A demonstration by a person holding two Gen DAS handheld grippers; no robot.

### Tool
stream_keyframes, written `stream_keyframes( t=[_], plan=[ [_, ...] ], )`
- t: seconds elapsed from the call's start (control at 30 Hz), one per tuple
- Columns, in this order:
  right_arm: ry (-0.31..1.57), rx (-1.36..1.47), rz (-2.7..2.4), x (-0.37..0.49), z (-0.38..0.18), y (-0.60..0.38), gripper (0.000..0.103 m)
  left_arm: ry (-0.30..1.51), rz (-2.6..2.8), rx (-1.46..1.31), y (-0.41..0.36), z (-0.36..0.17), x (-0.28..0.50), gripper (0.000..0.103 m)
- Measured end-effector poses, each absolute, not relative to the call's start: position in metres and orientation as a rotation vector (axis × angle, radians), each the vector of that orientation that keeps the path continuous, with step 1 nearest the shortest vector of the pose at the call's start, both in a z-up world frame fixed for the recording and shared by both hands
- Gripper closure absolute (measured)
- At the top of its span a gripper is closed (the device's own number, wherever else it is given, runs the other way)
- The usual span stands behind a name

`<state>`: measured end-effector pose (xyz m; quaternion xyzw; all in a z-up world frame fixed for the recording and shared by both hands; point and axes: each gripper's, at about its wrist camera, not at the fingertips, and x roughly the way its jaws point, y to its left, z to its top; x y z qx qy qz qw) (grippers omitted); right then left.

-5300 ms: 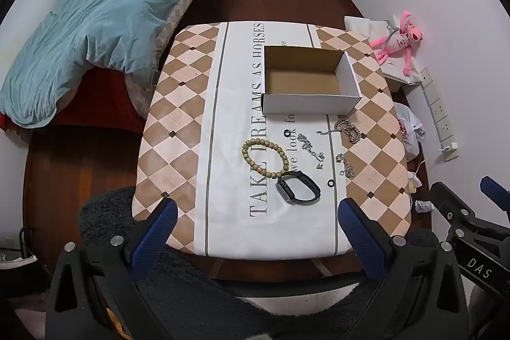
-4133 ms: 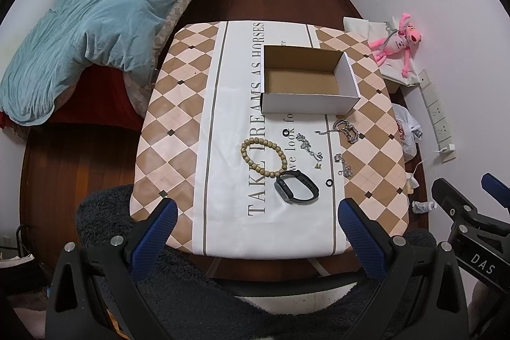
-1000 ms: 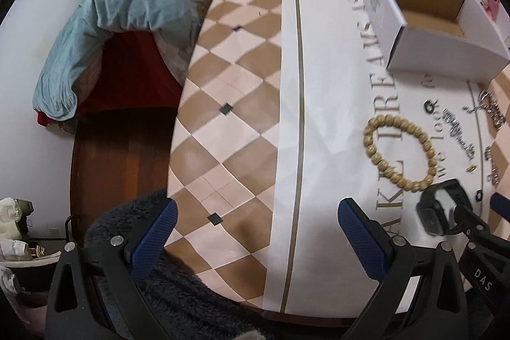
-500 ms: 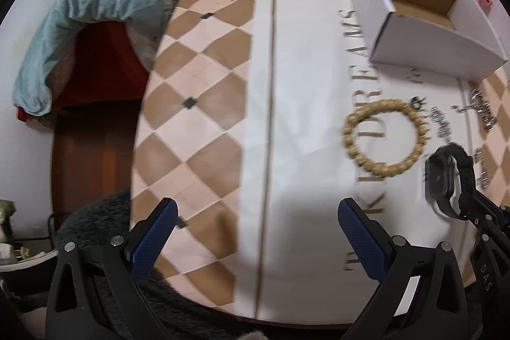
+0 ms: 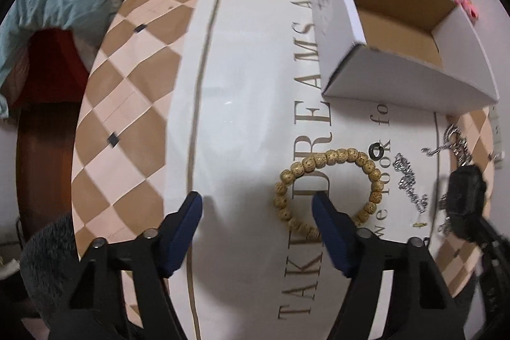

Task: Organize jewelry
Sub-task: 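Grasp the black watch band with the right tool while the left tool grasps the wooden bead bracelet, then lower the watch band and bead bracelet into the white box, opening both tools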

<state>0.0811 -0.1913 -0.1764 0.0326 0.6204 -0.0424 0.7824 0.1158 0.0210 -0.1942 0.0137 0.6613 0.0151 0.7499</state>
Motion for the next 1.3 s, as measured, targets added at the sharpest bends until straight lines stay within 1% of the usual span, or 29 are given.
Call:
stream_keyframes(
  t=[0.07,0.1,0.13,0.17,0.2,0.23,0.3,0.47,0.83,1.1,1.3],
  plan=[
    [1.341,0.073,-0.099,0.082,-0.178,-0.194,0.096,1.428,0.009,0.060,0.015,-0.197,0.115,0.042],
    [1.342,0.074,-0.102,0.082,-0.179,-0.195,0.096,1.411,-0.005,0.075,0.012,-0.196,0.113,0.047],
    [1.343,0.076,-0.105,0.082,-0.180,-0.197,0.096,1.399,-0.022,0.081,0.007,-0.195,0.110,0.055],
    [1.343,0.078,-0.107,0.081,-0.181,-0.198,0.096,1.394,-0.044,0.074,0.005,-0.194,0.109,0.061],
    [1.344,0.079,-0.109,0.081,-0.182,-0.198,0.096,1.393,-0.062,0.065,-0.001,-0.192,0.107,0.076],
    [1.344,0.079,-0.110,0.082,-0.182,-0.198,0.096,1.389,-0.079,0.061,-0.003,-0.191,0.106,0.089],
    [1.343,0.084,-0.108,0.082,-0.182,-0.198,0.096,1.388,-0.085,0.074,-0.007,-0.190,0.107,0.096],
    [1.325,0.096,-0.101,0.077,-0.174,-0.197,0.096,1.362,-0.105,0.035,0.000,-0.177,0.097,0.096],
    [1.269,0.138,-0.049,0.077,-0.142,-0.197,0.096,1.237,-0.168,-0.039,0.013,-0.103,0.080,0.097],
    [1.187,0.153,0.006,0.108,-0.097,-0.197,0.096,1.125,-0.230,-0.071,-0.001,-0.051,0.122,0.097],
    [1.157,0.147,0.025,0.156,-0.081,-0.195,0.096,1.094,-0.252,-0.082,-0.009,-0.037,0.163,0.097]
  ],
)
